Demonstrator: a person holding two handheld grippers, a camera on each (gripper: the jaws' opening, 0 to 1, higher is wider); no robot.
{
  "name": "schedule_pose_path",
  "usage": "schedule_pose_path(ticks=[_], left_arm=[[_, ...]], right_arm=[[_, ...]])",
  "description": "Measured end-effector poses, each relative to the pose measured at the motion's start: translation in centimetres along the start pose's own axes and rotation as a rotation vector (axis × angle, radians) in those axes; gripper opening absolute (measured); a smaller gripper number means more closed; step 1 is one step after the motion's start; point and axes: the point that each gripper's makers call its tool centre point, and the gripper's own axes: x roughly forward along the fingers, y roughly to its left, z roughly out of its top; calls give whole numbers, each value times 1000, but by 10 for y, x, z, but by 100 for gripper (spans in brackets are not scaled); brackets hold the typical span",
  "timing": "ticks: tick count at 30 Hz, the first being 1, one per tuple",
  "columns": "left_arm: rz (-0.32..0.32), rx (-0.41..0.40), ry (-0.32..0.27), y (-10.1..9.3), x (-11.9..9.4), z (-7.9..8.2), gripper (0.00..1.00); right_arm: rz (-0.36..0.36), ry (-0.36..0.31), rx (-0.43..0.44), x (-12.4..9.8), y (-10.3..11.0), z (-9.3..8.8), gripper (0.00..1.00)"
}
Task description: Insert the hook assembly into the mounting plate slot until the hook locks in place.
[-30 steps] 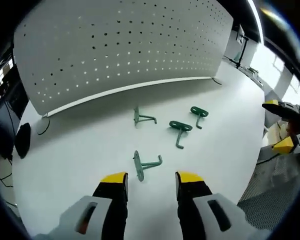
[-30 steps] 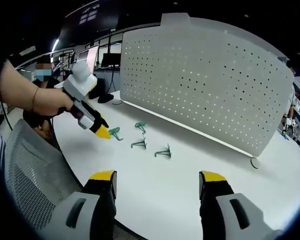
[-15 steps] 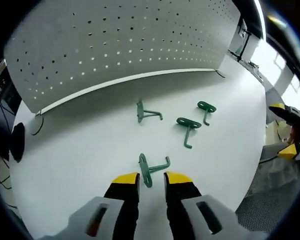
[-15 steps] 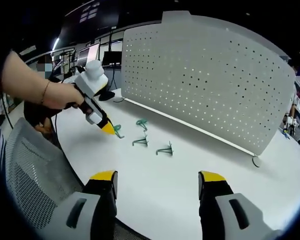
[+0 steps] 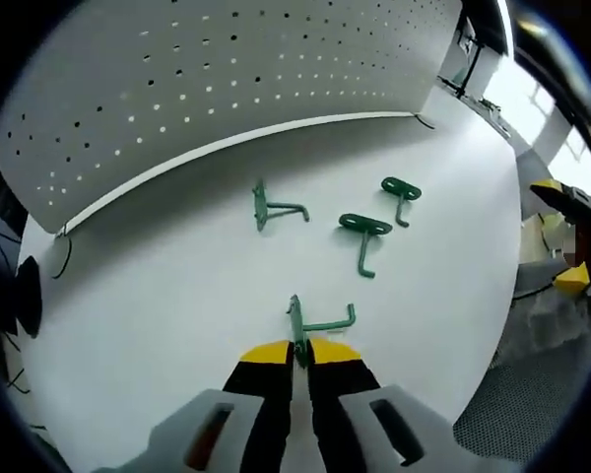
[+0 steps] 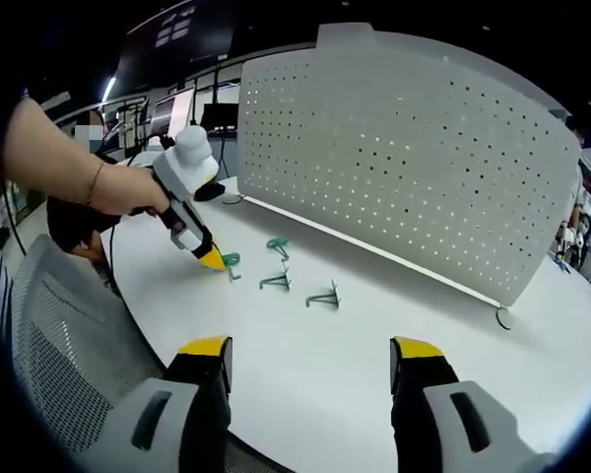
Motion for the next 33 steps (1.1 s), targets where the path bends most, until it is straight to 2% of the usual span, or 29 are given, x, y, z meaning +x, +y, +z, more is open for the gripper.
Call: schedule_pose_path(ticks=[11, 24, 33], left_arm=[[6, 26, -6, 1, 2, 2, 2], [7, -19, -33, 1, -6, 0, 1], [-29, -72, -140, -8, -29, 20, 1]], right_arm=[[5, 10, -1, 1, 1, -2, 62], [11, 19, 3, 1, 2, -4, 62], [5, 22, 19, 1, 0, -5, 63]])
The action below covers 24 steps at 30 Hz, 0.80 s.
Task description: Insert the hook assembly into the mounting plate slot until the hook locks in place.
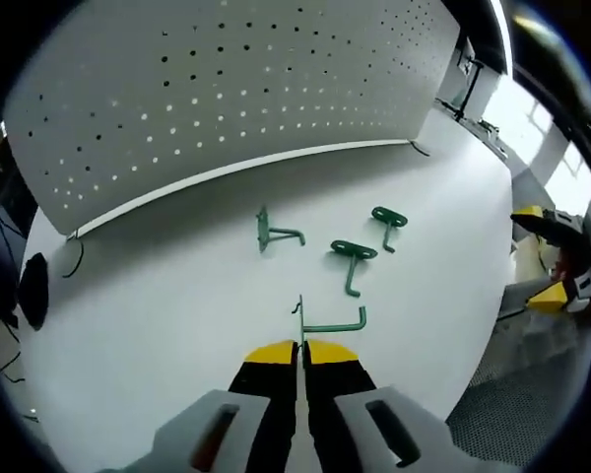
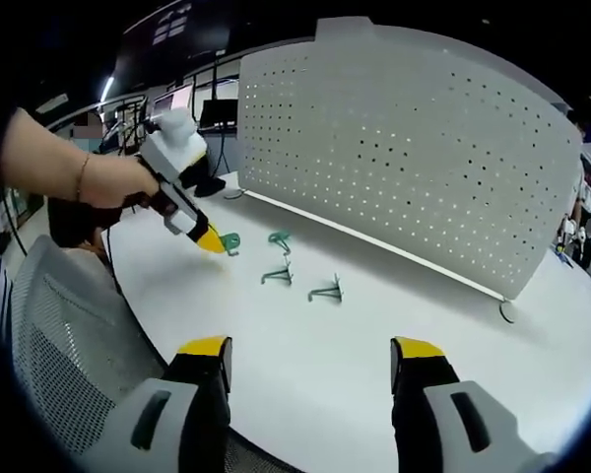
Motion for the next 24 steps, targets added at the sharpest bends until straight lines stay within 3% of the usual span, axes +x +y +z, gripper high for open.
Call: schedule_pose_path(ticks=[7, 13, 16, 24], left_arm=[[-34, -7, -109, -18, -17, 24, 1], [-68, -17, -162, -35, -29, 33, 1], [-85, -42, -194, -42, -34, 36, 1], [-119, -58, -276, -63, -47, 49, 1]], right_arm=[[-12, -5, 55, -1, -8, 0, 63], [-7, -37, 119, -4, -11, 9, 59], [16, -76, 232, -5, -9, 21, 57], [132, -155, 343, 0, 17, 66, 43]])
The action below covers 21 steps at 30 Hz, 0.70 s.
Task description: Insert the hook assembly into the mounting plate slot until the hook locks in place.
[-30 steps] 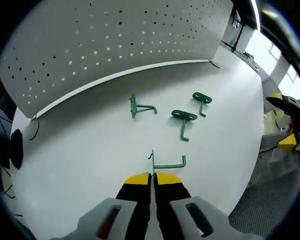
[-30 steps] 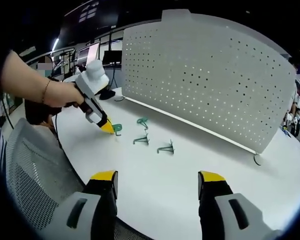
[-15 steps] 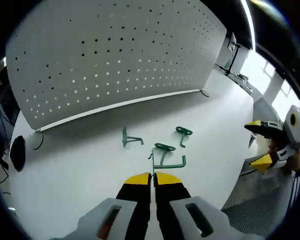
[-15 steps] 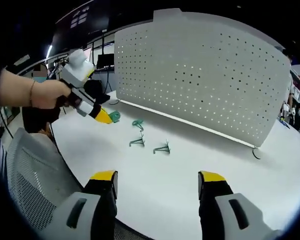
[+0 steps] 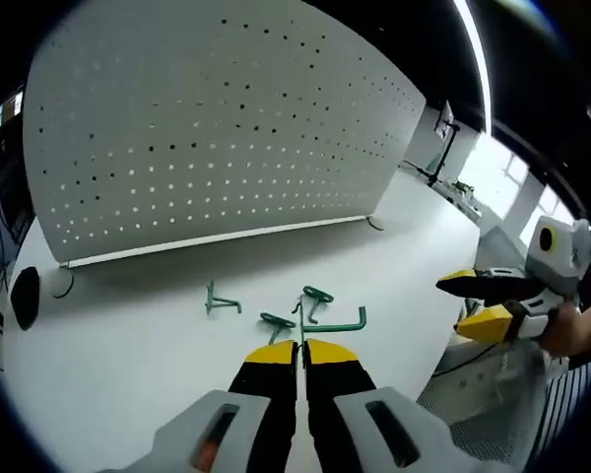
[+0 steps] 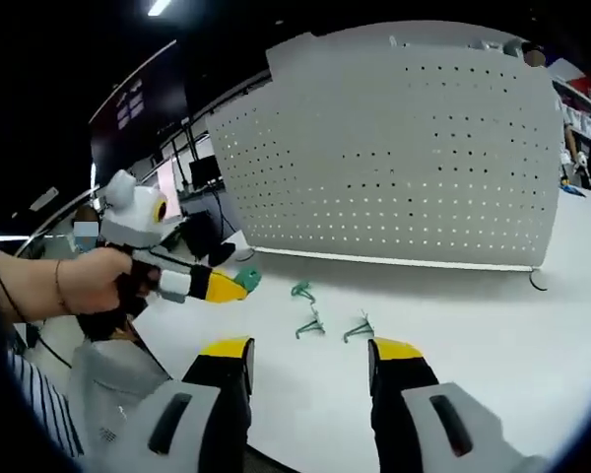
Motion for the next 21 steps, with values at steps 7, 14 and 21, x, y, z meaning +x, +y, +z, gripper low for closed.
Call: schedule_pose_path(ticks=[7, 14, 21], left_arm=[[-46, 16, -90, -27, -5, 15, 1], [-76, 84, -224, -51, -17, 33, 1], [-69, 114, -316, -61, -29, 46, 1]], right_arm=[[88, -31, 103, 15, 24, 20, 34], [157, -84, 203, 23, 41, 42, 25], [210, -119, 276, 24, 54, 55, 18]])
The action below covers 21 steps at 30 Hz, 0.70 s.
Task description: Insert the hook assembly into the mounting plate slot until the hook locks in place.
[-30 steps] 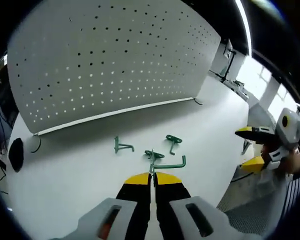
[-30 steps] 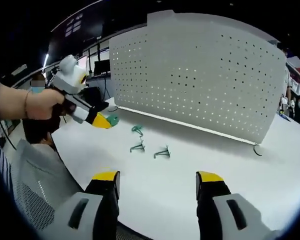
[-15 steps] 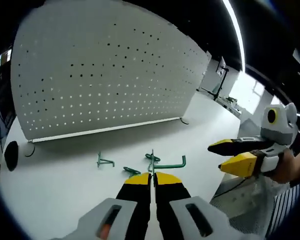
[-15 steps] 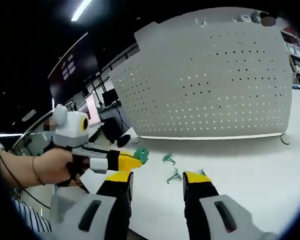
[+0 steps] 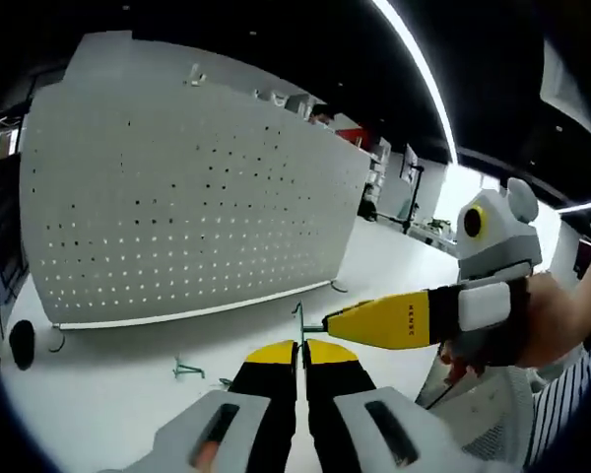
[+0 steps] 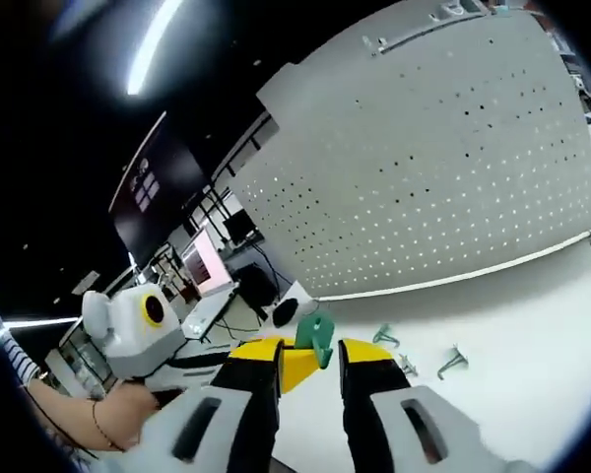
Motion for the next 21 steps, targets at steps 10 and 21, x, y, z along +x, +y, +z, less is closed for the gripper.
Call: schedule_pose_path(ticks=[10, 21], left_arm=[[4, 26, -73, -2, -7, 14, 1], [5, 35, -113, -1, -14, 22, 1]], right_arm=[[27, -23, 21, 2, 10, 6, 11], [46, -53, 25, 3, 17, 11, 3]])
